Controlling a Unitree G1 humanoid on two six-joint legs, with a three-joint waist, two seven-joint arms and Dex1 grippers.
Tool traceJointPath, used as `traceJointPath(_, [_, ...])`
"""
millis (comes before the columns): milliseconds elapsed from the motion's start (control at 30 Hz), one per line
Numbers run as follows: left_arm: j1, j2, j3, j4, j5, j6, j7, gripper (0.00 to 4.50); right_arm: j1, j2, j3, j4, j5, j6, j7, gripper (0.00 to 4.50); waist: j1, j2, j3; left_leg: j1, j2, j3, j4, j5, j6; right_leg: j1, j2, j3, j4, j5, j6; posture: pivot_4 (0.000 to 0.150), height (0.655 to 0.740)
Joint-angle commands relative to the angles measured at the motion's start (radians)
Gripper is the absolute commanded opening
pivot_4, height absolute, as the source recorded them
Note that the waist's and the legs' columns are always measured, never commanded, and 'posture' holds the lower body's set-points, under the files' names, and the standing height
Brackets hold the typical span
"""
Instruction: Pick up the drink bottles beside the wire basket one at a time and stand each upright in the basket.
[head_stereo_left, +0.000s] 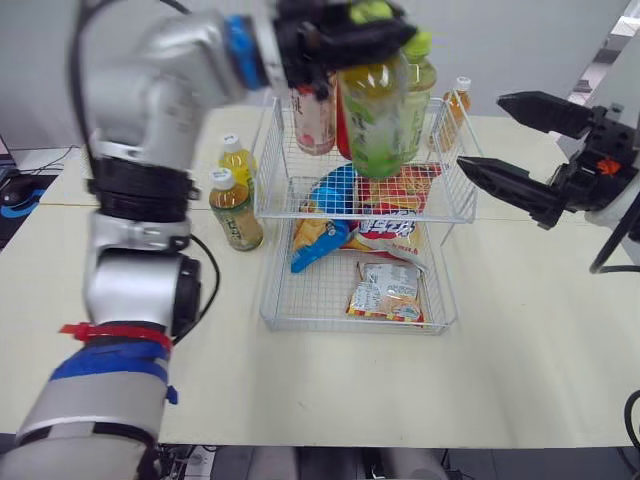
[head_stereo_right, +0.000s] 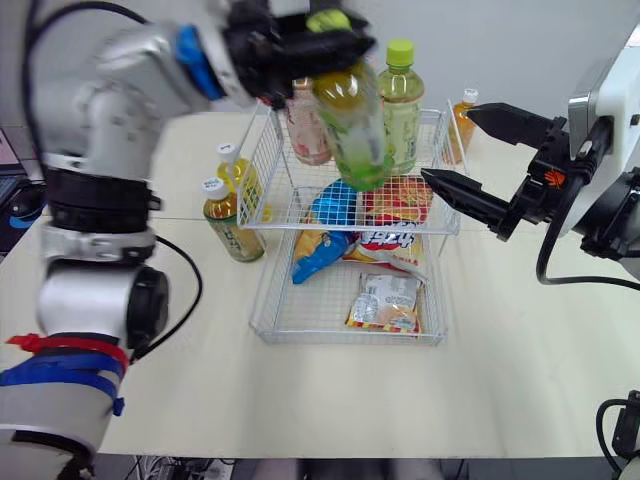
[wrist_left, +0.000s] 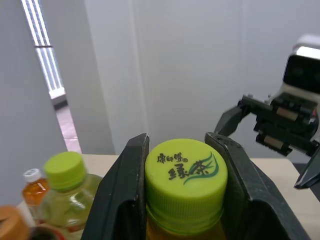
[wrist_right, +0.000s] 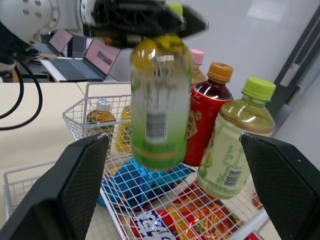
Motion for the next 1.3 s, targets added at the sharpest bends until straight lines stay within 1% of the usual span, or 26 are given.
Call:
traceJointPath(33, [-0.023, -0.066, -0.001, 0.026, 0.066, -0.109, 0.021, 1.36, 0.024, -0.017, -0.07, -0.057, 0.052, 0.003, -0.053, 4.5, 0.0, 0.0, 0.0, 0.0, 0.0, 0.0, 0.0, 0.0, 0.0, 0.0, 0.0, 0.0, 0.0, 0.0, 0.0, 0.15, 0.74])
traceJointPath(133, [-0.028, -0.111, -0.014, 0.084, 0.12, -0.151, 0.033, 1.36, 0.047, -0.017, -0.089, -0.073, 0.078, -0.007, -0.088, 4.5, 0.0, 0.001, 0.0, 0.0, 0.0, 0.0, 0.0, 0.0, 0.0, 0.0, 0.0, 0.0, 0.0, 0.0, 0.0, 0.15, 0.74])
traceJointPath(300, [-0.029, -0.144, -0.018, 0.147, 0.176, -0.194, 0.029, 1.36, 0.047, -0.022, -0.088, -0.084, 0.117, -0.019, -0.135, 4.5, 0.001, 0.001, 0.0, 0.0, 0.0, 0.0, 0.0, 0.0, 0.0, 0.0, 0.0, 0.0, 0.0, 0.0, 0.001, 0.15, 0.74])
traceJointPath(400, [-0.027, -0.155, -0.007, 0.161, 0.176, -0.2, 0.015, 1.36, 0.045, -0.029, -0.079, -0.085, 0.132, -0.024, -0.153, 4.5, 0.003, 0.001, 0.0, 0.0, -0.001, 0.0, 0.0, 0.0, 0.0, 0.001, 0.0, 0.0, 0.0, -0.001, 0.001, 0.15, 0.74])
traceJointPath(433, [-0.027, -0.156, -0.001, 0.159, 0.172, -0.197, 0.011, 2.08, 0.042, -0.031, -0.075, -0.085, 0.137, -0.026, -0.158, 4.5, 0.003, 0.001, 0.0, 0.0, -0.001, 0.0, 0.0, 0.0, 0.0, 0.001, 0.0, 0.0, 0.0, -0.001, 0.001, 0.15, 0.74])
traceJointPath(500, [-0.032, -0.16, 0.016, 0.158, 0.163, -0.193, 0.011, 2.54, 0.039, -0.037, -0.072, -0.081, 0.145, -0.03, -0.163, 4.5, 0.003, 0.001, 0.0, 0.0, -0.001, 0.0, 0.001, 0.0, 0.0, 0.001, 0.0, 0.0, 0.0, -0.001, 0.001, 0.15, 0.74])
traceJointPath(533, [-0.036, -0.159, 0.025, 0.157, 0.158, -0.192, 0.011, 2.91, 0.037, -0.039, -0.071, -0.078, 0.147, -0.033, -0.164, 4.5, 0.003, 0.001, 0.0, 0.0, -0.001, 0.0, 0.001, 0.0, 0.0, 0.001, 0.0, 0.0, 0.0, -0.001, 0.001, 0.15, 0.74])
traceJointPath(600, [-0.043, -0.158, 0.046, 0.154, 0.15, -0.193, 0.011, 3.45, 0.039, -0.041, -0.068, -0.074, 0.149, -0.039, -0.164, 4.5, 0.003, 0.001, 0.0, 0.0, -0.001, 0.0, 0.0, 0.0, 0.0, 0.001, 0.0, 0.0, 0.0, -0.001, 0.001, 0.15, 0.74])
traceJointPath(700, [-0.044, -0.152, 0.081, 0.119, 0.131, -0.204, 0.008, 4.44, 0.045, -0.039, -0.06, -0.068, 0.14, -0.055, -0.154, 4.5, 0.003, 0.001, 0.0, 0.0, -0.001, 0.0, 0.0, 0.0, 0.0, 0.001, 0.0, 0.0, 0.0, -0.001, 0.001, 0.15, 0.74])
traceJointPath(833, [-0.037, -0.122, 0.123, 0.059, 0.102, -0.166, 0.01, 4.48, 0.033, -0.041, -0.047, -0.051, 0.136, -0.074, -0.141, 4.5, 0.002, 0.001, 0.0, 0.0, -0.001, 0.0, 0.0, 0.0, 0.0, 0.001, 0.0, 0.0, 0.0, -0.001, 0.001, 0.15, 0.74])
traceJointPath(967, [-0.032, -0.048, 0.178, 0.01, 0.071, -0.114, 0.02, 4.48, 0.03, -0.05, -0.036, -0.03, 0.127, -0.091, -0.116, 4.5, 0.002, 0.001, 0.0, 0.001, -0.001, 0.0, 0.0, 0.0, 0.0, 0.001, 0.0, 0.0, 0.0, -0.001, 0.001, 0.15, 0.74])
traceJointPath(1167, [0.007, 0.11, 0.286, -0.058, -0.006, 0.023, 0.043, 4.48, 0.001, -0.059, -0.011, 0.003, 0.114, -0.109, -0.09, 4.5, 0.001, 0.001, 0.0, 0.001, 0.0, -0.001, 0.0, 0.0, 0.0, 0.001, 0.0, -0.001, 0.001, -0.001, 0.001, 0.15, 0.74])
traceJointPath(1300, [0.062, 0.247, 0.337, -0.069, 0.007, 0.057, 0.065, 4.48, -0.035, -0.059, 0.023, 0.024, 0.12, -0.113, -0.07, 4.5, -0.003, 0.002, 0.0, 0.002, 0.001, 0.0, 0.0, 0.0, 0.0, 0.001, 0.0, 0.0, 0.001, -0.001, 0.001, 0.15, 0.74])
